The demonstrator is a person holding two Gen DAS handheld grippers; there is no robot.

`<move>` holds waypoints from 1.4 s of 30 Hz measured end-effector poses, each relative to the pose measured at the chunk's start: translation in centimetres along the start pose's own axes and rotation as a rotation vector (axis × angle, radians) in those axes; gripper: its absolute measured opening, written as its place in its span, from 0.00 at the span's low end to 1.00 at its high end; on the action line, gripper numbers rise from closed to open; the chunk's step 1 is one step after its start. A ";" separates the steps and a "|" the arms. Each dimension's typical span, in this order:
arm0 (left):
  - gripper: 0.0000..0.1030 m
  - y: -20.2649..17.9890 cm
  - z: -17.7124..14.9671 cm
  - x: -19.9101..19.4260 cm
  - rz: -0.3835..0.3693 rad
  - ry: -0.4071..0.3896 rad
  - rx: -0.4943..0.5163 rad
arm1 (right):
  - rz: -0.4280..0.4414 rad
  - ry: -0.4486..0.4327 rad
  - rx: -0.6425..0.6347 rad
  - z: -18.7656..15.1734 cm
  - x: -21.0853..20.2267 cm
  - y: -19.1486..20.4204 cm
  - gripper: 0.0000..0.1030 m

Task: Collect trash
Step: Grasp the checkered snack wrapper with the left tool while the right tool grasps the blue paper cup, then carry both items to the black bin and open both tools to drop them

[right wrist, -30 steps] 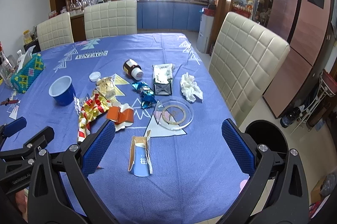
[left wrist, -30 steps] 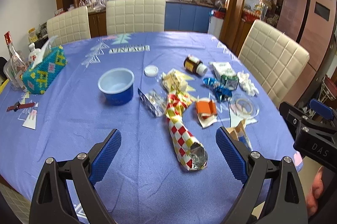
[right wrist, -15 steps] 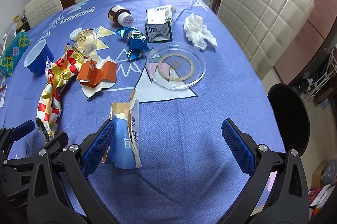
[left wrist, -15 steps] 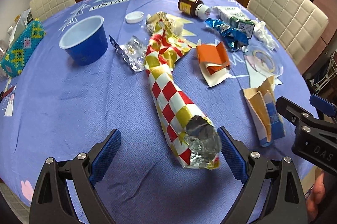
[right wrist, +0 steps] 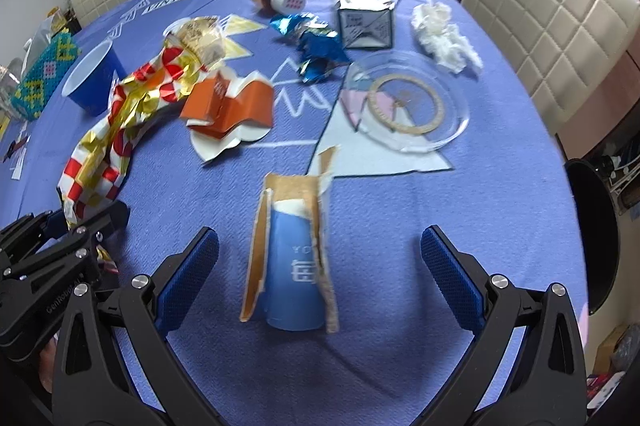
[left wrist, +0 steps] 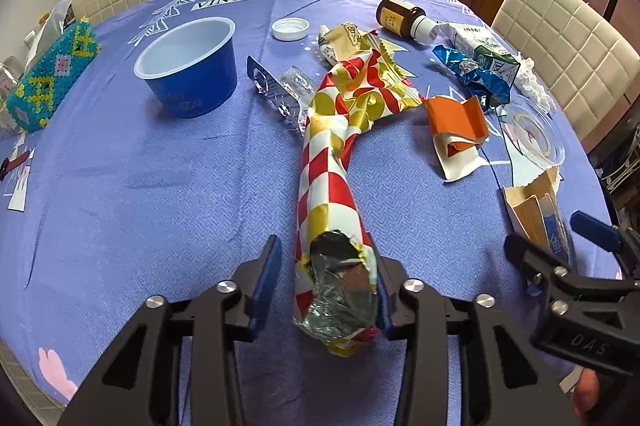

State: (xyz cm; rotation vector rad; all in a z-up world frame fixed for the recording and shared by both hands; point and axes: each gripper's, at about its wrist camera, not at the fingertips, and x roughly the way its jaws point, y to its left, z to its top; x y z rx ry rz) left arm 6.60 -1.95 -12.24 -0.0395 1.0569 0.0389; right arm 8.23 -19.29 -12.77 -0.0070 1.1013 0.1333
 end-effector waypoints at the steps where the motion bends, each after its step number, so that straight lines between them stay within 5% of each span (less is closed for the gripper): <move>1: 0.25 0.1 0.0 0.0 0.003 -0.002 0.001 | 0.019 0.013 -0.001 -0.1 0.3 0.2 0.97; 3: 0.19 0.4 0.1 0.0 -0.013 -0.004 -0.010 | 0.009 -0.010 -0.012 -0.4 0.4 0.7 0.87; 5: 0.12 0.9 0.2 -0.1 -0.032 -0.002 -0.027 | -0.023 -0.039 -0.034 -0.5 0.1 1.1 0.64; 6: 0.12 1.0 0.2 -0.2 -0.039 -0.001 -0.036 | -0.041 -0.054 -0.045 -0.5 -0.1 1.3 0.41; 7: 0.12 1.1 0.2 -0.2 -0.039 -0.003 -0.045 | -0.027 -0.057 -0.047 -0.4 -0.2 1.2 0.35; 10: 0.12 1.7 0.2 -0.9 -0.044 -0.028 -0.080 | 0.090 -0.062 -0.007 0.0 -0.8 0.4 0.34; 19: 0.12 -0.3 1.7 -3.9 -0.059 -0.132 -0.038 | 0.017 -0.213 -0.003 1.2 -4.5 -1.2 0.34; 29: 0.12 -8.8 4.1 -5.5 -0.098 -0.244 0.140 | -0.043 -0.277 0.177 1.2 -7.3 -9.9 0.34; 42: 0.12 -22.9 4.7 -4.2 -0.214 -0.220 0.329 | -0.237 -0.319 0.360 -1.1 -9.7 -21.7 0.36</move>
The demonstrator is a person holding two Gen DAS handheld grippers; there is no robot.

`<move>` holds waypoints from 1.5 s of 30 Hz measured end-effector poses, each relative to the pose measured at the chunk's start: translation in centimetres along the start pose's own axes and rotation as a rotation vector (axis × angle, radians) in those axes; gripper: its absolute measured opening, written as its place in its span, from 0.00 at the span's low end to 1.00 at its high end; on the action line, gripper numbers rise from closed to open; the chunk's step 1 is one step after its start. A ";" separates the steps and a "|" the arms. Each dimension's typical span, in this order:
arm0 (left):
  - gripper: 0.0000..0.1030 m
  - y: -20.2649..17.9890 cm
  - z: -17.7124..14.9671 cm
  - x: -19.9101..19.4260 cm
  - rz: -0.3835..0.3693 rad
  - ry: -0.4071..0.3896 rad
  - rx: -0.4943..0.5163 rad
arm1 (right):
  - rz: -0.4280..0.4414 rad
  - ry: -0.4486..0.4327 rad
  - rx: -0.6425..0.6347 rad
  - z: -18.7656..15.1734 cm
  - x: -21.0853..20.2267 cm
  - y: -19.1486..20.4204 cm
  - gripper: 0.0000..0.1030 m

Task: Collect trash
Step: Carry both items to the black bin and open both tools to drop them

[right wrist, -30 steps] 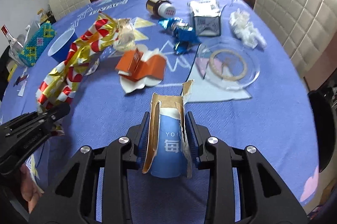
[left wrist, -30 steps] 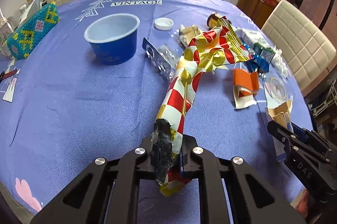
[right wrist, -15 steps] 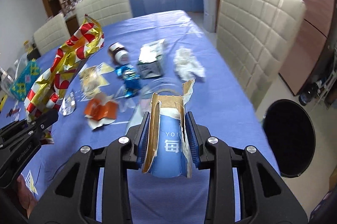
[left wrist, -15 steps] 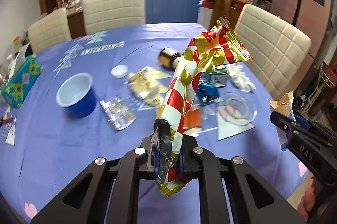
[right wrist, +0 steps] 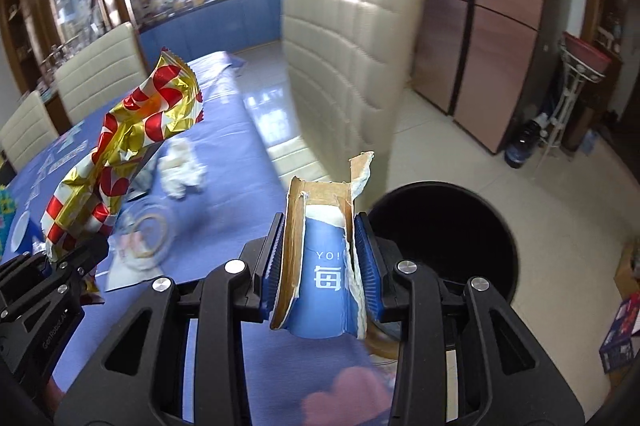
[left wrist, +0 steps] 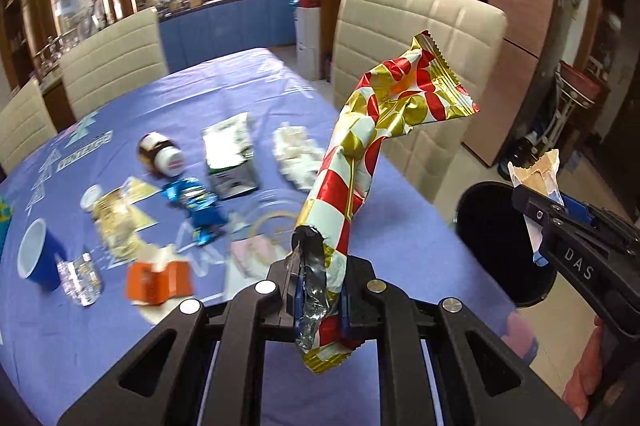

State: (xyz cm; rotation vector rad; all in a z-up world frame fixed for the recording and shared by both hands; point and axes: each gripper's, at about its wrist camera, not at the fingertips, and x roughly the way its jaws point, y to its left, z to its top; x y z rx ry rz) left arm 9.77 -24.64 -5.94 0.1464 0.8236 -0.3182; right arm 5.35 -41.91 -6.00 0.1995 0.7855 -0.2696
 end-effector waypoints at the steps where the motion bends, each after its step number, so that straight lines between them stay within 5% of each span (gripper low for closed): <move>1: 0.12 -0.8 0.2 0.1 -0.009 0.000 0.010 | -0.017 -0.003 0.010 0.2 0.2 -0.9 0.36; 9: 0.12 -7.3 1.5 1.2 -0.073 0.001 0.078 | -0.115 -0.004 0.064 1.0 1.0 -5.9 0.42; 10: 0.12 -8.0 1.7 1.3 -0.079 0.001 0.085 | -0.120 0.000 0.069 1.0 1.0 -6.3 0.67; 12: 0.12 -9.1 1.9 1.6 -0.092 0.004 0.099 | -0.115 -0.021 0.090 1.1 0.7 -7.2 0.97; 16: 0.12 -11.7 2.5 2.3 -0.115 0.019 0.128 | -0.188 -0.103 0.115 1.2 -0.2 -9.2 0.97; 27: 0.15 -17.8 2.6 2.8 -0.192 0.040 0.206 | -0.279 -0.057 0.223 -0.1 0.2 -14.8 0.97; 30: 0.26 -18.8 2.6 2.6 -0.231 0.039 0.210 | -0.291 -0.053 0.255 -0.5 -0.1 -16.0 0.97; 32: 0.68 -18.9 2.8 2.5 -0.253 0.035 0.199 | -0.292 -0.047 0.273 -0.7 -0.1 -16.8 0.97; 33: 0.74 -18.8 2.9 2.3 -0.272 0.019 0.184 | -0.292 -0.044 0.277 -1.0 -0.1 -17.2 0.97; 39: 0.76 -17.2 3.1 1.6 -0.224 -0.016 0.151 | -0.267 -0.028 0.268 -1.8 -0.4 -17.0 0.97; 45: 0.76 -12.3 2.6 1.2 -0.115 -0.019 0.088 | -0.211 -0.035 0.169 -1.5 -0.5 -12.8 0.97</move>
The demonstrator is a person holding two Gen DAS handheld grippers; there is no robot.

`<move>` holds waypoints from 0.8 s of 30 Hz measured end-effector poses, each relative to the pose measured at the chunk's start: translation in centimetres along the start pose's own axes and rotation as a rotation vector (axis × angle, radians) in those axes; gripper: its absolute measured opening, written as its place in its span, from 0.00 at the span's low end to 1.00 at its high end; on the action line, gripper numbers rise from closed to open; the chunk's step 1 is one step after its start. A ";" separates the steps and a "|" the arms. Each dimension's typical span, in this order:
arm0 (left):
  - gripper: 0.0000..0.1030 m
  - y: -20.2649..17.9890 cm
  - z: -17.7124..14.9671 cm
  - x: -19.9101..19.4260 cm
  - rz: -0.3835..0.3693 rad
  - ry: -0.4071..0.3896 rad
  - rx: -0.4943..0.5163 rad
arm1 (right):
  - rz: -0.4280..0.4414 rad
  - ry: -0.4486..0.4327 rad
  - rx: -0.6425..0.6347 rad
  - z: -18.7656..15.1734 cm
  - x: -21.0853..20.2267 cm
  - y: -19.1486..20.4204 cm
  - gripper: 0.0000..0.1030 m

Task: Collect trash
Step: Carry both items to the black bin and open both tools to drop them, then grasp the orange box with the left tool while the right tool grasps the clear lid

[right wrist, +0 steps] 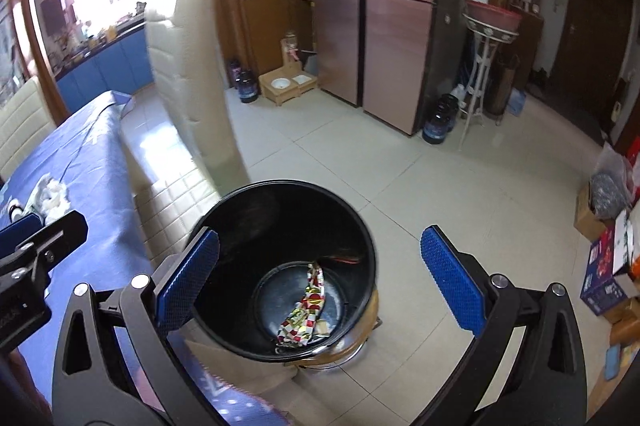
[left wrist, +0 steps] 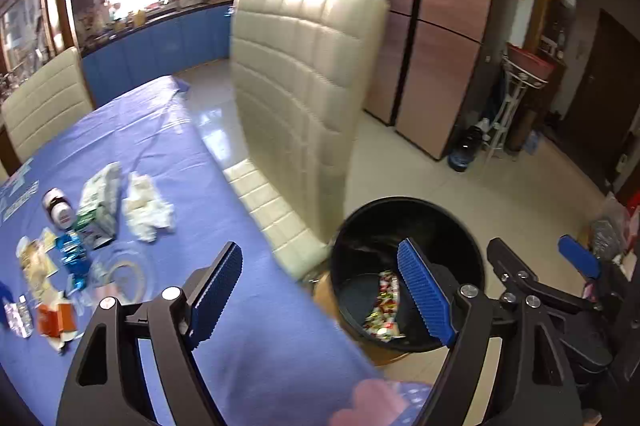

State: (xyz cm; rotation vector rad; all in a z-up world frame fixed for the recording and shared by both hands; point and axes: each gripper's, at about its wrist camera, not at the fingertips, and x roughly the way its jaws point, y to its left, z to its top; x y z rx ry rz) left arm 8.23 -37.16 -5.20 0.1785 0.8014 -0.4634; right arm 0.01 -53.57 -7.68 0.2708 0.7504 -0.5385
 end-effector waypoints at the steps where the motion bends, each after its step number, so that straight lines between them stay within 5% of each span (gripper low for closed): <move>1: 0.76 1.0 -0.3 -0.3 0.026 0.001 -0.008 | 0.015 -0.002 -0.020 -0.1 -0.3 1.1 0.97; 10: 0.76 11.9 -3.5 -3.4 0.250 0.007 -0.156 | 0.144 -0.001 -0.189 -1.6 -2.5 11.4 0.97; 17: 0.76 20.5 -8.0 -3.6 0.396 0.088 -0.268 | 0.217 0.043 -0.273 -3.7 -2.5 18.4 0.97; 24: 0.76 24.9 -10.6 -1.7 0.372 0.177 -0.338 | 0.242 0.079 -0.318 -5.1 -2.2 22.9 0.97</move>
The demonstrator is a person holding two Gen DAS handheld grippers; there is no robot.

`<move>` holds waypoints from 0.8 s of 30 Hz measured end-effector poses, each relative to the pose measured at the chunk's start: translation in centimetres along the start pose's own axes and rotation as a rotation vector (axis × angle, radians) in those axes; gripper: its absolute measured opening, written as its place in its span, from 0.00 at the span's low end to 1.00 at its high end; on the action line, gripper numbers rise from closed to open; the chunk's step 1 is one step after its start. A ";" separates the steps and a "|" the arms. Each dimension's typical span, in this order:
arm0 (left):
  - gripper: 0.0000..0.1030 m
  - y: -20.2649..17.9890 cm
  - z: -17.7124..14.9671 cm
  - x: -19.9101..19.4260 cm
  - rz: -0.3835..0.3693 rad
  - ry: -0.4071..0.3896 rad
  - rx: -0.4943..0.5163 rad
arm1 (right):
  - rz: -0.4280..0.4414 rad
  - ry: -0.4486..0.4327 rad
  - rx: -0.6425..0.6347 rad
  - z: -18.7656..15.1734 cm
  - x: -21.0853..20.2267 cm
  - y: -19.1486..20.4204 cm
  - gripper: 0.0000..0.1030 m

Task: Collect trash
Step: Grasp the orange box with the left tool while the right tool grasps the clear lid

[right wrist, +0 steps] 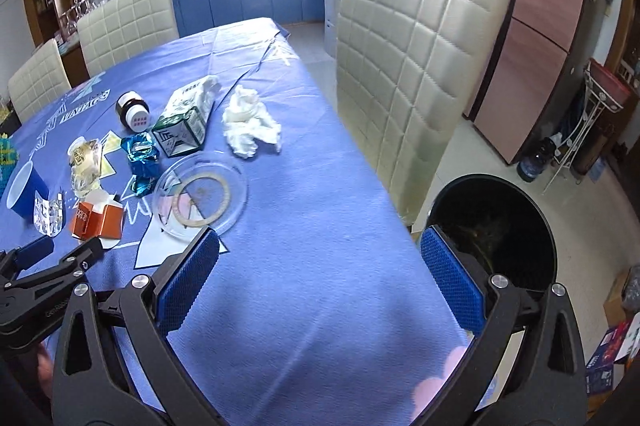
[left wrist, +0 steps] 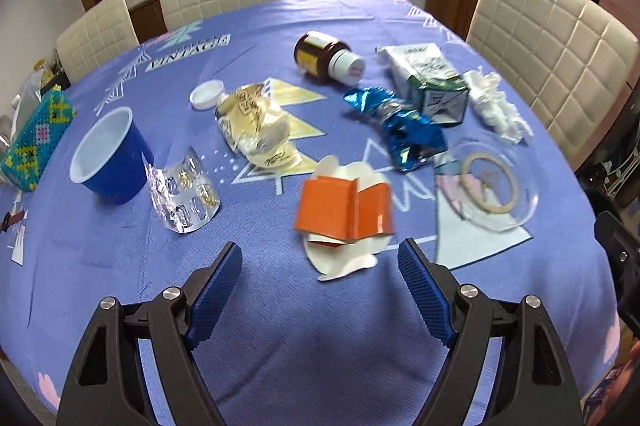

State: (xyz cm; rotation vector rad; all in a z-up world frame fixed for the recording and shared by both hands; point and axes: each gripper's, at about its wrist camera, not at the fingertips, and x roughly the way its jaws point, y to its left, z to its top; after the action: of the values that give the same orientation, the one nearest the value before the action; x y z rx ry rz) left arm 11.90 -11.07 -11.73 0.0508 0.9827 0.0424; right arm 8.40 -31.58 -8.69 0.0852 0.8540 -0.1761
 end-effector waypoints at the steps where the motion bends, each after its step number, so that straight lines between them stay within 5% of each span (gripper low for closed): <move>1: 0.76 0.2 0.0 0.5 0.000 0.008 0.001 | 0.001 0.006 -0.002 -0.1 0.2 0.4 0.97; 6: 0.76 -0.1 0.6 2.4 -0.042 0.058 0.020 | 0.006 0.036 -0.009 0.1 1.5 1.5 0.97; 16: 0.76 -0.9 1.9 3.2 -0.054 0.036 0.025 | 0.048 0.103 -0.036 1.3 5.0 3.5 0.97; 18: 0.72 0.0 2.0 3.2 -0.074 0.037 0.014 | 0.087 0.120 -0.051 1.5 5.6 4.2 0.97; 20: 0.48 0.7 2.0 2.9 -0.058 0.026 0.001 | 0.125 0.130 -0.075 1.6 6.0 5.3 0.97; 24: 0.46 2.0 2.2 2.9 -0.078 0.034 -0.040 | 0.136 0.140 -0.125 1.9 7.0 7.5 0.97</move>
State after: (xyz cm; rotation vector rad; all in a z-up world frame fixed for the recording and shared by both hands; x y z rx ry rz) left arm 15.33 -8.95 -12.80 -0.0248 1.0170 -0.0083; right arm 15.74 -25.38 -12.68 0.0387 0.9935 0.0117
